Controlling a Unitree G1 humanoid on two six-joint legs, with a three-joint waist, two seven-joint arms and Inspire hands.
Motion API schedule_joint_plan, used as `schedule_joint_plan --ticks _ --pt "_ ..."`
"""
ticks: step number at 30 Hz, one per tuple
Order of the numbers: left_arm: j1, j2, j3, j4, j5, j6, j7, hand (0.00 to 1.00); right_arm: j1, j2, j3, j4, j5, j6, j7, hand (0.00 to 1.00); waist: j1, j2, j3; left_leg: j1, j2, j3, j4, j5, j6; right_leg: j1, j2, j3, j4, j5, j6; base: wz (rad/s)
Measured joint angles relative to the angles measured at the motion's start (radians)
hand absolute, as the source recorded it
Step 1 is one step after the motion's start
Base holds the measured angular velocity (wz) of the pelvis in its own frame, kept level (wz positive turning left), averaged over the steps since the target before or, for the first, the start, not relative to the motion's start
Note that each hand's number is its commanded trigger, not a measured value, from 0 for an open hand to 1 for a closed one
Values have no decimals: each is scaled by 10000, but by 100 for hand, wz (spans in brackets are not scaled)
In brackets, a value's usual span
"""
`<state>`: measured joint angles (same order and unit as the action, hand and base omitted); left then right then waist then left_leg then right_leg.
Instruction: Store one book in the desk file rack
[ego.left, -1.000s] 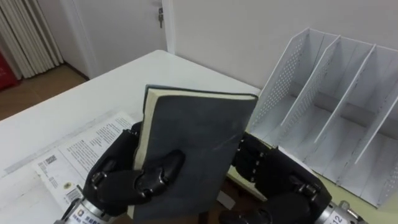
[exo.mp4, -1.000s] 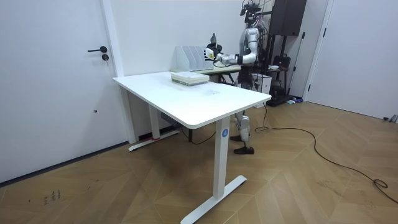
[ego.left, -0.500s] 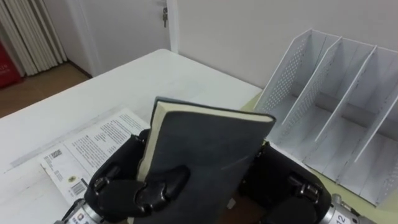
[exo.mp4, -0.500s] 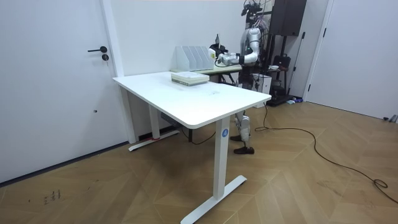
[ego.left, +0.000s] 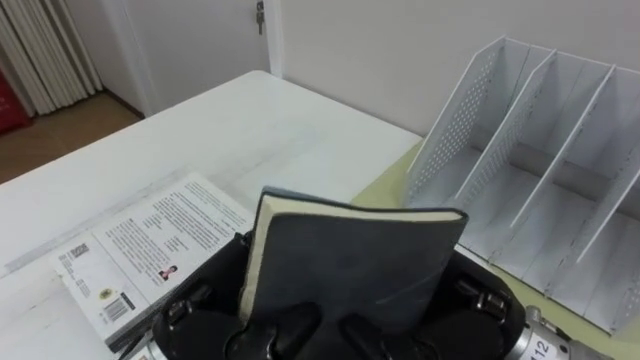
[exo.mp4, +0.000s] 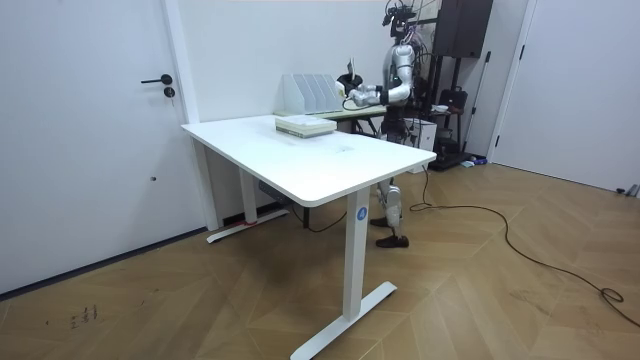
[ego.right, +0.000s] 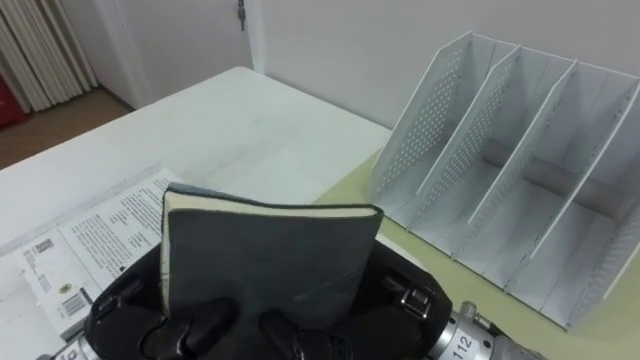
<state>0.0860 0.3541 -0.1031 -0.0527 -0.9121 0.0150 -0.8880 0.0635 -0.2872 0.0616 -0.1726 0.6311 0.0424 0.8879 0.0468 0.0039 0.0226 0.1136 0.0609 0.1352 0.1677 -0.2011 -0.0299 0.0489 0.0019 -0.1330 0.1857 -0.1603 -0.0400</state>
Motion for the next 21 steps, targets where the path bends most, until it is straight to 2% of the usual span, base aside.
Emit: schedule_joint_plan --ticks 6,7,8,14,16,21 --pt "-72 28 0 59 -4 71 -96 100 -10 0 9 0 8 0 1 100 79 -26 1 4 3 0 1 -1 -1 9 -11 -11 11 0 1 0" --pt "-72 28 0 58 -5 79 -98 61 -19 0 11 -1 7 -1 2 100 92 -29 0 -1 4 1 1 -1 -1 7 -11 -9 8 0 1 0" --pt "-73 28 0 59 -5 87 -98 0 -22 -4 9 0 7 -1 2 100 97 -29 1 -3 2 -1 2 -1 -1 6 -12 -11 7 0 1 0" --pt "-73 43 76 59 -3 110 37 0 -37 -136 -15 -1 59 -1 37 100 114 -32 -3 -9 -16 -6 6 -1 -2 -1 -22 -24 17 -4 3 0" --pt "-74 72 302 57 -17 90 148 0 -37 -298 -49 -2 106 -1 31 100 113 -63 -23 -6 -22 -5 8 -1 -2 5 -21 -39 23 -4 3 0" --pt "-73 98 361 143 0 -5 613 0 -36 -335 -85 -2 161 -3 -288 100 74 -130 -66 0 -23 -5 9 -1 -2 16 -19 -51 44 -2 1 0"
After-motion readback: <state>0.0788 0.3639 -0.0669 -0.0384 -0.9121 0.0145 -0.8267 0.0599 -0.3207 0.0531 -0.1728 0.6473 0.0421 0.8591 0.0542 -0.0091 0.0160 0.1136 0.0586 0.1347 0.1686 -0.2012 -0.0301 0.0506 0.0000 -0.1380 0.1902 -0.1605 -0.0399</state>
